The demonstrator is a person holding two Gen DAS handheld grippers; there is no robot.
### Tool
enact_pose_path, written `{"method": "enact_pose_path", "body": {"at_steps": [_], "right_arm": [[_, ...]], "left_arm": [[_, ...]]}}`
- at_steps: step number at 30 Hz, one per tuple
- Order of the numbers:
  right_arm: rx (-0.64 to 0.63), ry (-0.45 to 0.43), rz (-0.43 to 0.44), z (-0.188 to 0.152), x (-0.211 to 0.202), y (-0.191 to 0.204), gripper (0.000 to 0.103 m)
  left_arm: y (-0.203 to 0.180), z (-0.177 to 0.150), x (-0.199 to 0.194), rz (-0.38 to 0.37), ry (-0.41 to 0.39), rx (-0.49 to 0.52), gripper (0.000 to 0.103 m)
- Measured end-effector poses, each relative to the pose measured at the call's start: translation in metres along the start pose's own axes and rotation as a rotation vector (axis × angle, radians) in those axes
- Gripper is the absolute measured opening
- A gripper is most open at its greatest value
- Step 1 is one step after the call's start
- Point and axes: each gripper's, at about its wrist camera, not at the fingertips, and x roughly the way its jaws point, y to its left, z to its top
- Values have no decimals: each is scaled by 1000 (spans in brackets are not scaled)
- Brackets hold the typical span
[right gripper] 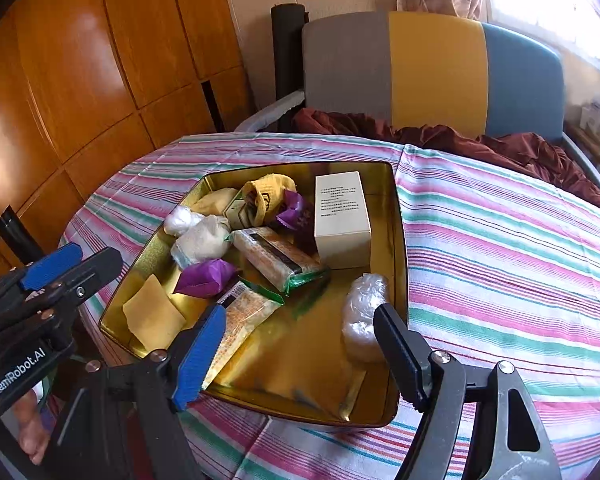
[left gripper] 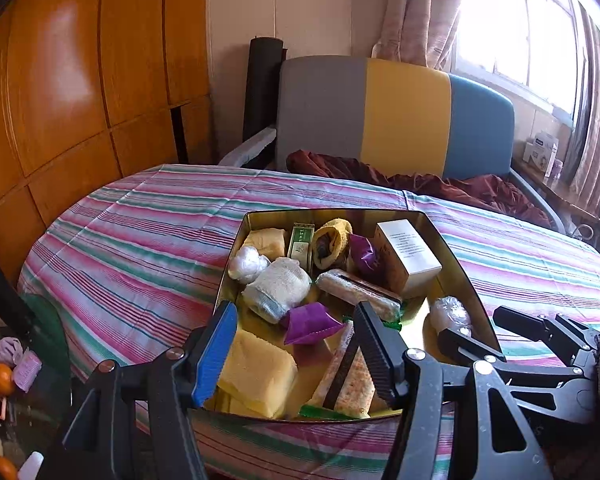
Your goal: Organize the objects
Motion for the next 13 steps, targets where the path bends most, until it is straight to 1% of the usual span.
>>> {"method": "enact_pose_path", "body": {"at_steps": [4,8,13], "right_arm": [[-7,2,-4,0,0,2,77],[-14,2,-10,-1,1,3,77],[-11,3,-13,-2,3,2,77]], "left_arm": [[1,0,0,-13,0,-1,61],[3,-1,0,9,-25,5,61],[5,-1,0,9,-28,11,61]]}}
